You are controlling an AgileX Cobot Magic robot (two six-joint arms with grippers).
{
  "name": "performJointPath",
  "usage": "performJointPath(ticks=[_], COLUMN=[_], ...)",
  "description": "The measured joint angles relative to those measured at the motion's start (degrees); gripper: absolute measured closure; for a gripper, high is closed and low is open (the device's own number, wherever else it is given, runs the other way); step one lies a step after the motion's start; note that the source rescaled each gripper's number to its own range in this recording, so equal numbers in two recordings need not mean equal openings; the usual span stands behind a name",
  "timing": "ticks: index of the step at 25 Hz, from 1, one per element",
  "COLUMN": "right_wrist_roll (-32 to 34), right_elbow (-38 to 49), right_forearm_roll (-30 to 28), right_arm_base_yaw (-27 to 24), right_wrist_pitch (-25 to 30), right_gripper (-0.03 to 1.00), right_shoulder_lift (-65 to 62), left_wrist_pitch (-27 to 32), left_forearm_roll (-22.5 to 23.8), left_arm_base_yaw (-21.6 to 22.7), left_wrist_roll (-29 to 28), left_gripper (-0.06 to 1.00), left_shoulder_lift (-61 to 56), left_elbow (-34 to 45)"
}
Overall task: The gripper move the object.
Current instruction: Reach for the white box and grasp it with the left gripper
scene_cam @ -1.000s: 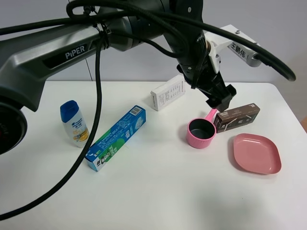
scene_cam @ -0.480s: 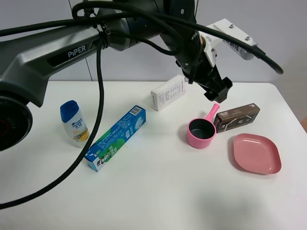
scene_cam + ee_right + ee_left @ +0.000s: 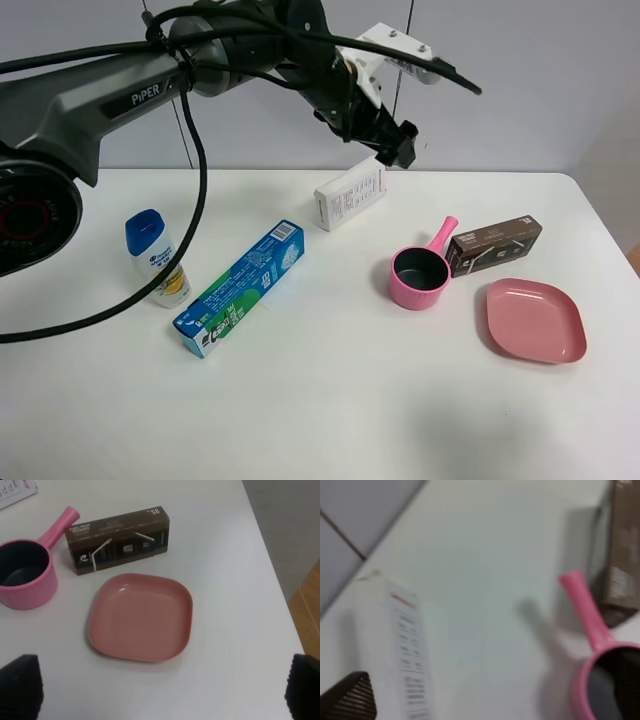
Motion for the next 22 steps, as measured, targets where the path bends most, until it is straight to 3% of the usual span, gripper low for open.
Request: performJointPath(ticks=[7,17,22], right_wrist_roll=[0.0,0.0,0.0], right_elbow=[0.0,0.0,0.0], right_forearm_roll=[0.0,0.0,0.0], right_arm_base_yaw=[0.0,0.0,0.0], right_wrist_pitch=[0.0,0.0,0.0], right_gripper=[-0.03,-0.03,-0.03], right_shoulder_lift=[0.0,0.0,0.0], left_wrist_pitch=[-5.51,-11.7,-14.35], left_forearm_roll=[-3.52,-7.32,-7.44], left_arm_base_yaw=[4.03,4.18,4.3], left_wrist_roll=[0.08,0.3,3.59], left_gripper=[-0.04,-0.04,-0.04], left_shoulder_lift=[3.22,10.95,13.78], left_elbow=[0.0,0.0,0.0])
